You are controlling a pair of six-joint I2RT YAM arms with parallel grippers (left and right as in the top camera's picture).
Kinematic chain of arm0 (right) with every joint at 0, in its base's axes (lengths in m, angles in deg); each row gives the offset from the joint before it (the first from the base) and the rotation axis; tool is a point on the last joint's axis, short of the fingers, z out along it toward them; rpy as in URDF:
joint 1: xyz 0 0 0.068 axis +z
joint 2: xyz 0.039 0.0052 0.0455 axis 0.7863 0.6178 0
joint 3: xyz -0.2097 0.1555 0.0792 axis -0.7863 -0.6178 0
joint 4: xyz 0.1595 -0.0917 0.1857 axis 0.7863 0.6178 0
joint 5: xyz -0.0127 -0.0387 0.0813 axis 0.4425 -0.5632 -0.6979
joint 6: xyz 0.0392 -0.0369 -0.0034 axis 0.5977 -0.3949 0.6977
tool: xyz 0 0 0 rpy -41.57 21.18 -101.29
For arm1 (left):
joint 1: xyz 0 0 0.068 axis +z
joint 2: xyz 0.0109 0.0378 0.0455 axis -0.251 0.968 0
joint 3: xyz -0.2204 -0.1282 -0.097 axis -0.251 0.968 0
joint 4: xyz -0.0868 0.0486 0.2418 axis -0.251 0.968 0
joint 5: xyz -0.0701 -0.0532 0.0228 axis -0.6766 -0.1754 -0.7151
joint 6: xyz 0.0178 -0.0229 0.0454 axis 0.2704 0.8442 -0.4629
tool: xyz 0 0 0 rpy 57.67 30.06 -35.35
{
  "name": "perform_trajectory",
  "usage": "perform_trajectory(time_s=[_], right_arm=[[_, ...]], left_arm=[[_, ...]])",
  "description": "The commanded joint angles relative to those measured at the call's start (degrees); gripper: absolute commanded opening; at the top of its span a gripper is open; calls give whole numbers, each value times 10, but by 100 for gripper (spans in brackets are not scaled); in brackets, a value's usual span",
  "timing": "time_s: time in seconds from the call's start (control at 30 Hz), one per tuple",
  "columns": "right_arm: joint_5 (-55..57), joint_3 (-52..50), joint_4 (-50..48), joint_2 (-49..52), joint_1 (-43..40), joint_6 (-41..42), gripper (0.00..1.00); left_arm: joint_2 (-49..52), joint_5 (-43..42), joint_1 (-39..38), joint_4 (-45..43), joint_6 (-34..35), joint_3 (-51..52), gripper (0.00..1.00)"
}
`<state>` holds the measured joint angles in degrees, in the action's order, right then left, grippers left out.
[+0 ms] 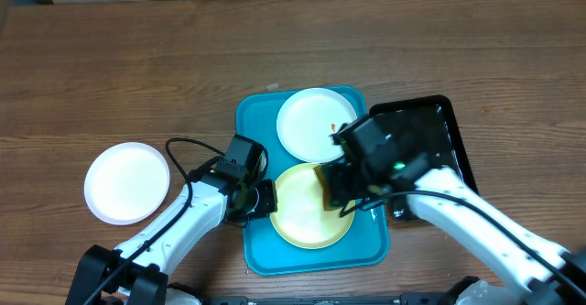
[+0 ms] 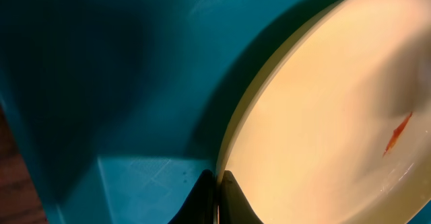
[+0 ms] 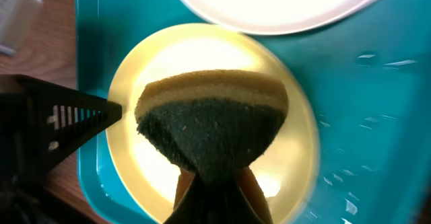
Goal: Clean dirty plates on tray and stack at the side
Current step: 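Scrub the yellow plate with the sponge in right gripper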
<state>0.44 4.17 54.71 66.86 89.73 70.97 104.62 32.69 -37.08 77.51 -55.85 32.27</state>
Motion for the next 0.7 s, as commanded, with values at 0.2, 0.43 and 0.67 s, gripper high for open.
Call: perform_trajectory(time_s=[0.2,0.43,0.67], right_arm=[[22,-9,-61,107,56,26,4],[95,-20,-49,159,56,51,4],[249,-28,-1,183,44,185,4]], left_arm=[[2,-6,-4,-7,37,2,4],[2,-5,-4,-6,41,2,4],[2,6,-4,-2,41,2,4]])
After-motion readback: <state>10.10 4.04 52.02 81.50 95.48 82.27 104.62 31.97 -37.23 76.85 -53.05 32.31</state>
